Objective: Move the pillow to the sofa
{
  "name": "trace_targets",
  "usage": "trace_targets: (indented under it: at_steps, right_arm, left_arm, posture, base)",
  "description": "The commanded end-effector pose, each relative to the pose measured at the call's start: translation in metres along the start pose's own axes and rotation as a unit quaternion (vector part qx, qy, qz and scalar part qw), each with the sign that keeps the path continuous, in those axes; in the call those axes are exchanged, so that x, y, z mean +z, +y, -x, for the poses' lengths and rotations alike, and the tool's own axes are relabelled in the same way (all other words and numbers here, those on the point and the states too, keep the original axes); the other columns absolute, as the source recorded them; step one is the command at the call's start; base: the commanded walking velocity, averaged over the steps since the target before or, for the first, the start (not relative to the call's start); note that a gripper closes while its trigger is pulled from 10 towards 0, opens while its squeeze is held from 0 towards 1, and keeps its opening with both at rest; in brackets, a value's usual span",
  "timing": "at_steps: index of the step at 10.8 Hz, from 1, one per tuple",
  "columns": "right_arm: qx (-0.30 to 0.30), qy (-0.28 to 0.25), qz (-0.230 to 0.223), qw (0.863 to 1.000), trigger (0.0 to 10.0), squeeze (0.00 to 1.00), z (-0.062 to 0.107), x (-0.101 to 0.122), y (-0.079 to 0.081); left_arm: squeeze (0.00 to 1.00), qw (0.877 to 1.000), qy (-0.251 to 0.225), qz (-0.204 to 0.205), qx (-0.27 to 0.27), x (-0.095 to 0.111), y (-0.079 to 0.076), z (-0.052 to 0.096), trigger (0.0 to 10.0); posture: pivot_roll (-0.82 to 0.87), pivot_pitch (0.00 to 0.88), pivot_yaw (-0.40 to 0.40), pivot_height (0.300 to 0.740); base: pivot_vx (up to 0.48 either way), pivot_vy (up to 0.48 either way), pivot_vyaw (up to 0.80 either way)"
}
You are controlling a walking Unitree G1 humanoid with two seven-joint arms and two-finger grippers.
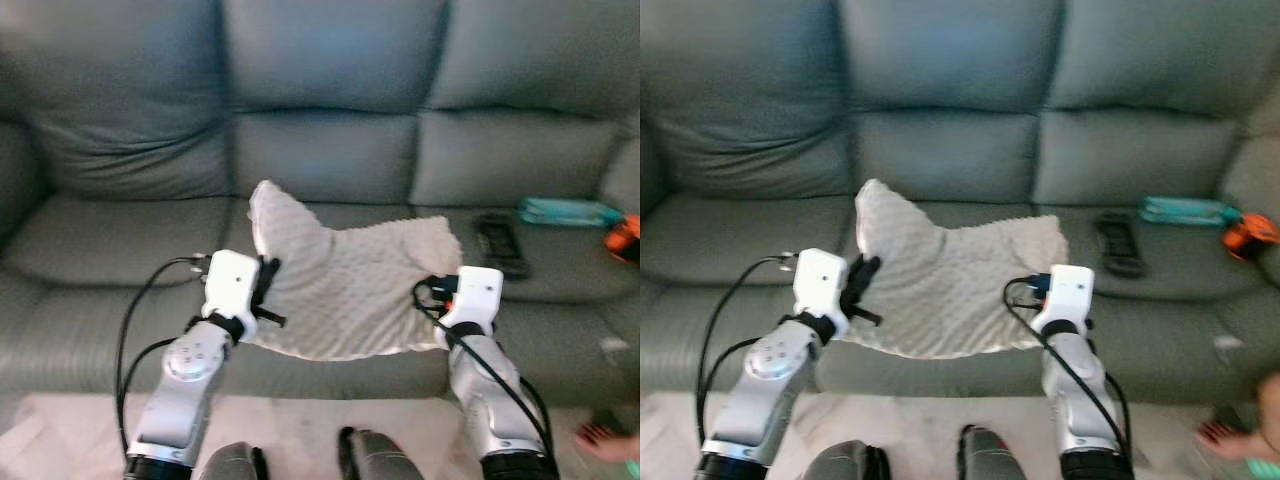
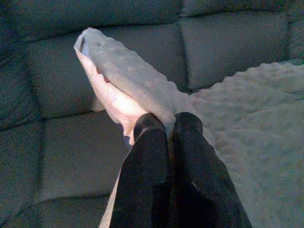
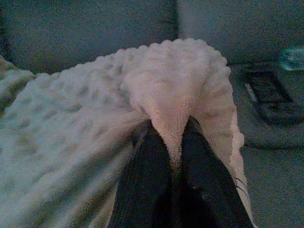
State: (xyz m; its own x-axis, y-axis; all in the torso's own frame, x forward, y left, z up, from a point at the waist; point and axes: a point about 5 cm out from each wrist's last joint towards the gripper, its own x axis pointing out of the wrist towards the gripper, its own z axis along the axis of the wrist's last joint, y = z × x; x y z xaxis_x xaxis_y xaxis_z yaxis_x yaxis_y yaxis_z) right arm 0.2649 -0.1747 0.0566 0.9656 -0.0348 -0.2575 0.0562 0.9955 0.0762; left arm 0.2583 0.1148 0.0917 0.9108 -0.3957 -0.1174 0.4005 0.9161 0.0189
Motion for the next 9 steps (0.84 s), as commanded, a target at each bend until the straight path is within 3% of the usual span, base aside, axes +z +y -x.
trace_targets:
  at_steps: [1,2,5,7,9]
  right_arm:
    - [0.000,-0.005,0.000,1.000,10.0,0.00,0.000,0.003,0.001]
    - [-0.001,-0.006,-0.001,1.000,10.0,0.00,0.000,0.003,0.000]
    - [0.010,-0.017,0.000,1.000,10.0,0.00,0.000,0.007,0.003]
    - [0.015,-0.078,0.037,0.996,10.0,0.00,0.009,0.021,0.000]
    - [0.000,-0.085,0.053,0.995,10.0,0.00,0.018,0.018,-0.005]
  left_arm:
    - [0.00,1.000,-0.010,-0.003,-0.008,0.004,-0.001,-0.001,10.0]
    - [0.00,1.000,-0.012,-0.004,-0.007,0.004,-0.001,-0.002,10.0]
    - [0.00,0.998,-0.023,-0.015,0.052,0.003,0.012,-0.001,10.0]
    - [0.00,0.993,-0.025,-0.034,0.109,-0.002,0.034,0.015,10.0]
    - [0.00,0.989,-0.023,-0.045,0.142,-0.005,0.046,0.026,10.0]
  posture:
    - [-0.03,0.119,-0.030,0.740]
    - [-0.03,0.119,-0.030,0.740]
    - [-0.03,0.126,-0.031,0.740]
    - [-0.02,0.132,-0.036,0.740]
    - [-0.02,0.138,-0.039,0.740]
  base:
    - [0.000,0.000,-0.80]
    - [0.000,0.000,-0.80]
    - [0.000,0.000,0.00]
    - [0.000,0.000,0.00]
    - [0.000,0.000,0.00]
